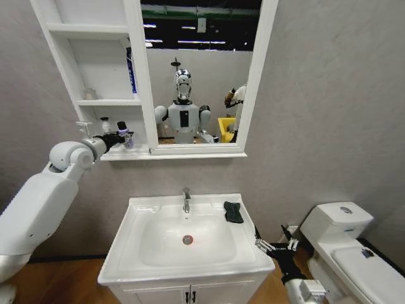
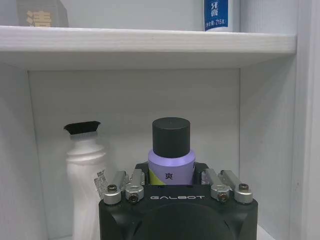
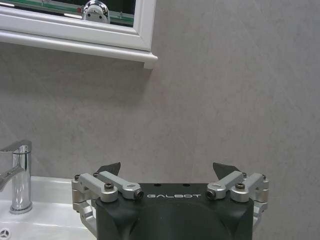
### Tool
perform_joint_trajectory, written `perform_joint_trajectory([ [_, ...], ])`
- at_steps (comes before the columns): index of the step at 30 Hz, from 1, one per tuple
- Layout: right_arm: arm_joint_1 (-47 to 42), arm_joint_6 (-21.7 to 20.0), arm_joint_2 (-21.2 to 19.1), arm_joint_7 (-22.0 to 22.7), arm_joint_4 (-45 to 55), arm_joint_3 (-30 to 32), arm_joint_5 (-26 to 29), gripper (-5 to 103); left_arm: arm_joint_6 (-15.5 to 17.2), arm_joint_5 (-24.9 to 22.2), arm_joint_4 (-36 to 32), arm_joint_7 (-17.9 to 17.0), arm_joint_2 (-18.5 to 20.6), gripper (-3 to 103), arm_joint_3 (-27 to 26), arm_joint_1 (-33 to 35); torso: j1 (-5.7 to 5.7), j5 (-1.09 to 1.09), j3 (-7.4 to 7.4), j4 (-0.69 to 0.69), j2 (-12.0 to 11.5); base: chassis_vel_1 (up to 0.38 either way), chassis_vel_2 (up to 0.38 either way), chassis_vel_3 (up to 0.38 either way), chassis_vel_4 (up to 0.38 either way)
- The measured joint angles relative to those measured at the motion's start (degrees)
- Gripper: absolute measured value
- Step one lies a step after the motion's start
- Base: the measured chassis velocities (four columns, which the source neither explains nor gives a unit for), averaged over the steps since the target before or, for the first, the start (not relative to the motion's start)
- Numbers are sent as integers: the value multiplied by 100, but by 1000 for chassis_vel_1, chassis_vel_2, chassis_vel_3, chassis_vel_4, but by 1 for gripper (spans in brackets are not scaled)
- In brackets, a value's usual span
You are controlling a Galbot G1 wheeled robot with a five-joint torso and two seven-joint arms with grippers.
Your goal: Move facial cleanser and shampoo from washbasin to cabinet, then wipe washbasin with towel.
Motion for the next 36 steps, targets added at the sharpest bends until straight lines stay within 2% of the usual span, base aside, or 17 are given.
perform_joint_trajectory([
  [9,18,-2,0,11,0,-1,-14,100,215,107,200,127,-222,43,28,-159,0,0,0,-1,0,0,0,0,0],
  [16,21,-36,-21,32,23,34,-10,100,217,315,456,142,-415,43,113,-274,0,0,0,-1,0,0,0,0,0],
  [26,70,-53,-22,82,10,10,-7,100,214,468,512,80,-421,41,137,-261,-1,0,0,0,0,0,0,0,0],
  [27,81,-63,-27,84,9,7,-7,100,208,478,515,80,-416,45,143,-252,-1,0,0,0,0,0,0,0,0],
  [28,81,-63,-27,84,9,7,-7,100,208,478,515,80,-416,45,143,-252,-1,0,0,0,0,0,0,0,0],
  [29,86,-76,-32,86,9,6,-7,100,198,491,516,80,-415,51,144,-243,0,0,0,0,0,0,0,0,0],
  [30,88,-86,-36,87,9,7,-5,100,194,497,516,76,-424,62,145,-232,0,0,0,0,0,0,0,0,0],
  [31,88,-86,-36,87,9,7,-5,100,194,497,516,76,-424,62,145,-232,0,0,0,0,0,0,0,0,0],
  [33,89,-97,-48,88,18,12,-1,100,169,511,520,63,-447,73,144,-223,-1,0,0,0,0,0,0,0,0],
  [35,91,-100,-51,89,21,15,0,100,158,513,521,60,-453,73,145,-220,0,0,0,0,0,0,0,0,0],
  [36,91,-103,-56,90,27,19,2,100,141,514,521,55,-458,84,142,-208,0,0,0,-1,0,0,0,0,0],
])
